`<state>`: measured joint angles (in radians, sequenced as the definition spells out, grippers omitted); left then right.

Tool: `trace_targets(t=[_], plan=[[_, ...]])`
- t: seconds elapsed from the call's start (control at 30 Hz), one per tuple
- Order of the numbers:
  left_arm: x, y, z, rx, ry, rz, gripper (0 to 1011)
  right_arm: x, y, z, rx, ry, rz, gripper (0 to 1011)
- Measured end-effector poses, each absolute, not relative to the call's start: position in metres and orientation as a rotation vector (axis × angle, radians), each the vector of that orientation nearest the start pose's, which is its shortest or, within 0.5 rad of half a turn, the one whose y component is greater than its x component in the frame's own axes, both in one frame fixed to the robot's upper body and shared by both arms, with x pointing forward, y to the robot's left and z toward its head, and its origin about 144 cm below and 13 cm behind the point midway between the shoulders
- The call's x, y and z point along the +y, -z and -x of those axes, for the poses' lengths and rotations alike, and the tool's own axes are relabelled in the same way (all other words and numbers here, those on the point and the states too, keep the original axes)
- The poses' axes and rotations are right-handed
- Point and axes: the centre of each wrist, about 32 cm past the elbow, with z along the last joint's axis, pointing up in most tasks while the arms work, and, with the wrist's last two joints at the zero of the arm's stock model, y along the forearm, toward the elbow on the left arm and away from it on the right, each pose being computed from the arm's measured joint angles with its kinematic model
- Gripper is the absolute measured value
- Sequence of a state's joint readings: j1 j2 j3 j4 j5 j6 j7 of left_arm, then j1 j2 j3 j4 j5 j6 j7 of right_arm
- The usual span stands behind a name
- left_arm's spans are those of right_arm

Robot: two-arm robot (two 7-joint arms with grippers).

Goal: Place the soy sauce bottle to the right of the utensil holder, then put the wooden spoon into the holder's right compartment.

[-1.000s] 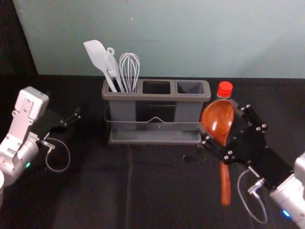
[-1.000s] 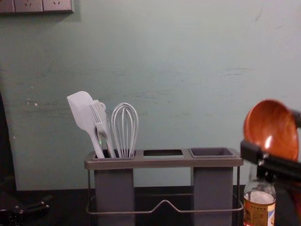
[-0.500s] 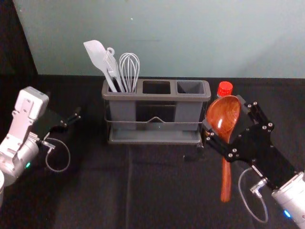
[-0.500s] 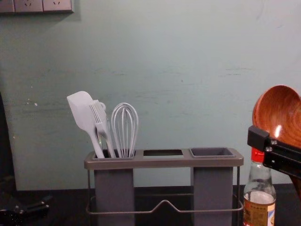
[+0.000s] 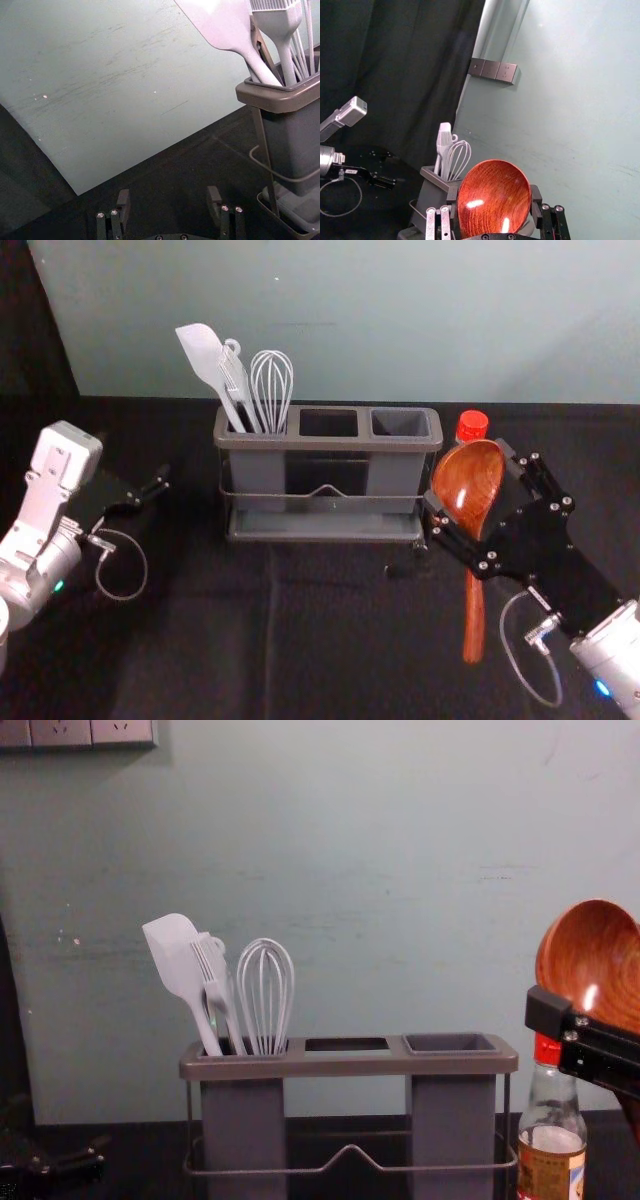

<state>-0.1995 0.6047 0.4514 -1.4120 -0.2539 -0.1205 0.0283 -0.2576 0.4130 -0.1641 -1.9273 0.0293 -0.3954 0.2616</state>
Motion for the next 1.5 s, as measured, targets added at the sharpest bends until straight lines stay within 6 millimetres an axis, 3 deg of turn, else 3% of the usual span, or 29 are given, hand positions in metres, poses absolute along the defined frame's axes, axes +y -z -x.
trace_targets(t=[0.17, 0.4, 1.0, 1.5], plan=[[0.31, -1.14, -0.489, -0.285, -1.248, -0.305, 1005, -0.255, -1.181, -0.379, -0.529, 0.949, -0.077, 854], [0.31, -1.14, -0.489, -0.285, -1.248, -0.304, 1005, -0.258, -1.191, -0.395, -0.559, 0.962, -0.084, 854], [0.31, -1.14, -0.489, -0.285, -1.248, -0.304, 1005, -0.254, -1.239, -0.483, -0.673, 0.821, -0.038, 854], [0.31, -1.14, -0.489, -0.285, -1.248, -0.304, 1005, -0.244, -1.258, -0.533, -0.828, 0.776, -0.054, 854]])
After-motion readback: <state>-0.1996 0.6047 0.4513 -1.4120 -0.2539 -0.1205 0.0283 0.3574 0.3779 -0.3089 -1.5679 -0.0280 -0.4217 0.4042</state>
